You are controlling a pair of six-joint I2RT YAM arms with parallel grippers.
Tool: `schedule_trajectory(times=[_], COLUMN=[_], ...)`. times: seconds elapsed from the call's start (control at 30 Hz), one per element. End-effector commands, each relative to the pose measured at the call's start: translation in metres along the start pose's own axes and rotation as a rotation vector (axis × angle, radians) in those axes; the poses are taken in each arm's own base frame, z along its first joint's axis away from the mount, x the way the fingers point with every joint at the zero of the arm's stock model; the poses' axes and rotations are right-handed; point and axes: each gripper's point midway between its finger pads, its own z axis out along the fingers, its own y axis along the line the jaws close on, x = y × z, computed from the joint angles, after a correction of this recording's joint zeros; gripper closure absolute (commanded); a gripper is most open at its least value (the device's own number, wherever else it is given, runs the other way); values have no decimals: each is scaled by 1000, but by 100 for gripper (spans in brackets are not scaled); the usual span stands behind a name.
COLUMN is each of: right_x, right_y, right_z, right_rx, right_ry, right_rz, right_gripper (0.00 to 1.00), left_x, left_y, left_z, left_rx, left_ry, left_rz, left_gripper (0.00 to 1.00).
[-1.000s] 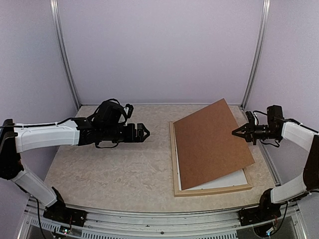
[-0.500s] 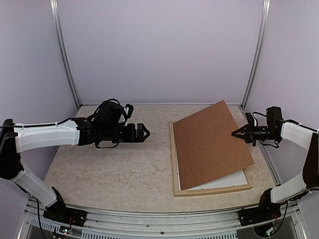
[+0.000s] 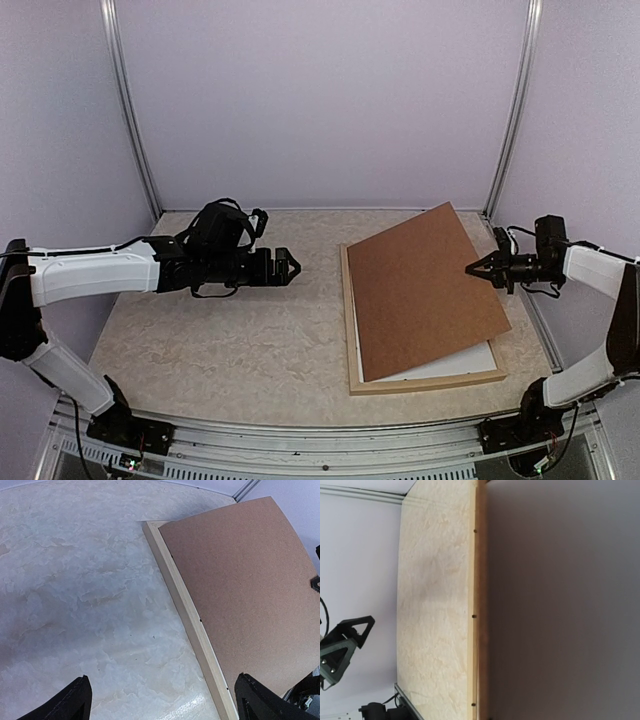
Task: Put the photo into the frame
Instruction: Place the backboard next to the photo.
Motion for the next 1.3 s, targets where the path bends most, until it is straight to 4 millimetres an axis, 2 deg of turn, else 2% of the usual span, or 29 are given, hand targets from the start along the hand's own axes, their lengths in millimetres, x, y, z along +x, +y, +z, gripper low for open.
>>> schedule_trajectory(times=[0.0, 0.5, 1.13, 1.27], right_x=[-1, 13, 11, 9], right_y=[3, -11, -29, -31], right_z=[-3, 1, 0, -1], right_rx=[-35, -20, 93, 122], right_ry=[-10, -3, -4, -10], right_rz=[-20, 11, -8, -20], right_gripper=[100, 100, 100, 93], left_x=[-10, -9, -8, -8], left_y=[-9, -9, -8, -7], left_z=[-2, 0, 0, 0], left_rx=[14, 14, 11, 8], left_ry=[-25, -20, -18, -18], left_rz=[4, 3, 4, 4], left_gripper=[1, 1, 1, 1])
